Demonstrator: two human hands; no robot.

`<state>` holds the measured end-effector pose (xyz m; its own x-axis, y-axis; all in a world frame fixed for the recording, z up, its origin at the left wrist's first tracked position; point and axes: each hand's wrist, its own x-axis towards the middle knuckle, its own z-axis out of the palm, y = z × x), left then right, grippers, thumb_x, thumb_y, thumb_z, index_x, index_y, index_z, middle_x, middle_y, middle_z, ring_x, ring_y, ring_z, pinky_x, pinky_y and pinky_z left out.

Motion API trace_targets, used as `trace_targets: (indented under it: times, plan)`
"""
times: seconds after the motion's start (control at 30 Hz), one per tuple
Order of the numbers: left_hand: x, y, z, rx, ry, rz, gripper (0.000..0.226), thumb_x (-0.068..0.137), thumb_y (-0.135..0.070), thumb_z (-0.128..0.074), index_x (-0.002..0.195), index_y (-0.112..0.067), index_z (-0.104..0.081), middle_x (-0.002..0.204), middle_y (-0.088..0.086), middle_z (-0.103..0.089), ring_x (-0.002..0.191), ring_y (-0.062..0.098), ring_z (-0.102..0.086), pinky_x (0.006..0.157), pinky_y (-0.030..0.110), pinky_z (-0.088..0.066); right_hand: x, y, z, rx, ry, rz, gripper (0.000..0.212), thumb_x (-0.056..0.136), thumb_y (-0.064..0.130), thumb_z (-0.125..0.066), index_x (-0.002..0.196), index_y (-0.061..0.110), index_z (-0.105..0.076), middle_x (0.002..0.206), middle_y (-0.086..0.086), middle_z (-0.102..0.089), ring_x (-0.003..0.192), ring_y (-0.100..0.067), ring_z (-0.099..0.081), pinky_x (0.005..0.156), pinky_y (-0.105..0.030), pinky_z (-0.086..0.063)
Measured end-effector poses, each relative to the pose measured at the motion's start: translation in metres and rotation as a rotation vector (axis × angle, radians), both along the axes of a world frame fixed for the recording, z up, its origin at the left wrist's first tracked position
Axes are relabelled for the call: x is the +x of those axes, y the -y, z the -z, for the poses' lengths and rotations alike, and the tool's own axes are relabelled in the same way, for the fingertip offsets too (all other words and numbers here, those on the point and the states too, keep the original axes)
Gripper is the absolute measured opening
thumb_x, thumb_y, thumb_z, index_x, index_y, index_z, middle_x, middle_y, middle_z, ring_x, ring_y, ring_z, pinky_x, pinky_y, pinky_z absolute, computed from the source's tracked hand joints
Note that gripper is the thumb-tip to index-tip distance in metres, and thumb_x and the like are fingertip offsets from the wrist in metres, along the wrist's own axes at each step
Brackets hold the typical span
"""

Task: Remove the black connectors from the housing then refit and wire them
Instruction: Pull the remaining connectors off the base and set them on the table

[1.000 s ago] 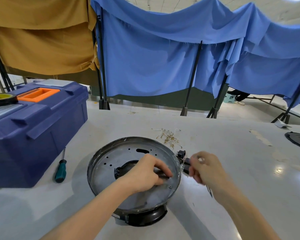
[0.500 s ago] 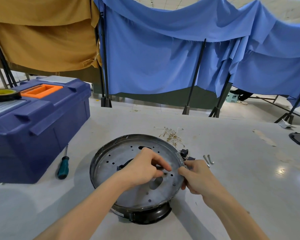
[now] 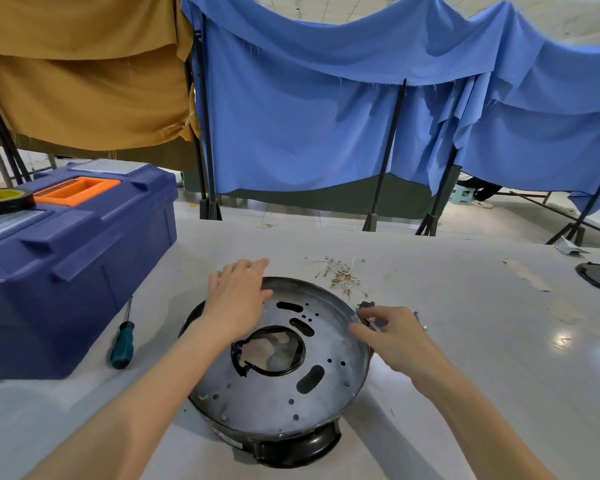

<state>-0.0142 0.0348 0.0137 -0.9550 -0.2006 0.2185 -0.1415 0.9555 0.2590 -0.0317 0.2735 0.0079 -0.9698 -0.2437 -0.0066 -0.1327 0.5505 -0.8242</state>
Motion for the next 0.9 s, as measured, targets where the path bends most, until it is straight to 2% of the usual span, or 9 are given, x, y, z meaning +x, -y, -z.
trace_targets:
  times: [0.07,0.13,0.23,0.3,0.37,0.47,0.6,0.8,0.9]
  plan:
    - [-0.006,0.008,0.004,-0.031,0.110,-0.093,0.042,0.102,-0.034,-0.040,0.140,-0.017,-0.036,0.132,0.011,-0.051,0.119,0.030,-0.049,0.097,0.040,-0.036,-0.005,0.004,0.000,0.044,-0.044,-0.019,0.035,0.088,0.017,-0.060,0.122,0.022,-0.062,0.078,0.009,-0.053,0.055,0.001,-0.042,0.043,-0.007,-0.030]
    - [-0.009,0.015,0.009,0.002,0.138,-0.117,0.032,0.102,-0.031,-0.040,0.126,-0.011,-0.047,0.119,0.013,-0.059,0.107,0.034,-0.056,0.089,0.041,-0.045,-0.004,0.006,-0.002,0.124,-0.103,-0.061,0.042,0.088,0.012,-0.056,0.129,0.019,-0.056,0.086,0.003,-0.057,0.064,-0.002,-0.047,0.048,-0.007,-0.031]
    - [-0.008,0.022,0.014,0.035,0.088,-0.121,0.023,0.101,-0.021,-0.042,0.119,-0.013,-0.054,0.110,0.013,-0.061,0.098,0.034,-0.058,0.080,0.041,-0.050,0.000,0.004,-0.003,0.127,-0.015,-0.155,0.022,0.087,0.006,-0.050,0.103,0.010,-0.066,0.051,0.007,-0.056,0.034,-0.005,-0.039,0.036,-0.014,-0.027]
    - [-0.009,0.024,0.015,0.034,0.065,-0.098,0.023,0.099,-0.017,-0.044,0.119,-0.016,-0.055,0.111,0.012,-0.061,0.098,0.033,-0.058,0.079,0.040,-0.050,-0.003,0.001,-0.006,0.182,0.028,-0.164,0.016,0.087,0.011,-0.052,0.094,0.006,-0.065,0.040,0.005,-0.055,0.029,-0.010,-0.031,0.036,-0.013,-0.024]
    - [-0.009,0.024,0.016,0.042,0.055,-0.068,0.022,0.098,-0.015,-0.047,0.117,-0.018,-0.058,0.109,0.011,-0.063,0.096,0.032,-0.058,0.076,0.039,-0.050,-0.007,0.001,-0.009,0.204,-0.012,-0.149,0.021,0.089,0.018,-0.057,0.089,0.000,-0.067,0.041,0.004,-0.055,0.028,-0.008,-0.032,0.034,-0.013,-0.025]
    - [-0.008,0.024,0.017,0.078,0.043,-0.020,0.020,0.097,-0.016,-0.050,0.112,-0.022,-0.060,0.106,0.009,-0.063,0.094,0.031,-0.058,0.075,0.038,-0.049,-0.012,0.005,-0.010,0.156,-0.072,-0.113,0.022,0.091,0.024,-0.062,0.081,0.007,-0.072,0.054,-0.001,-0.057,0.030,-0.006,-0.042,0.034,-0.014,-0.030]
    - [-0.005,0.023,0.019,0.087,0.029,0.020,0.019,0.096,-0.017,-0.051,0.111,-0.024,-0.060,0.105,0.007,-0.065,0.093,0.029,-0.058,0.073,0.036,-0.048,-0.031,-0.007,-0.009,0.067,-0.051,0.014,0.025,0.091,0.028,-0.065,0.078,0.008,-0.073,0.045,-0.002,-0.059,0.029,-0.006,-0.037,0.035,-0.016,-0.030]
    - [0.000,0.015,0.024,0.044,0.001,0.007,0.024,0.094,-0.011,-0.049,0.113,-0.024,-0.057,0.097,0.004,-0.065,0.085,0.025,-0.057,0.065,0.032,-0.044,-0.067,-0.040,0.003,0.100,-0.069,0.244,0.015,0.085,0.006,-0.064,0.072,0.002,-0.070,0.050,-0.006,-0.063,0.045,-0.022,-0.044,0.051,-0.030,-0.041]
    - [0.003,0.012,0.025,0.030,-0.017,0.005,0.023,0.095,-0.011,-0.049,0.113,-0.022,-0.056,0.094,0.004,-0.065,0.086,0.027,-0.058,0.066,0.034,-0.046,-0.076,-0.052,0.014,0.199,-0.081,0.342,0.014,0.080,0.005,-0.063,0.067,0.001,-0.069,0.062,-0.005,-0.068,0.049,-0.021,-0.054,0.056,-0.028,-0.043]
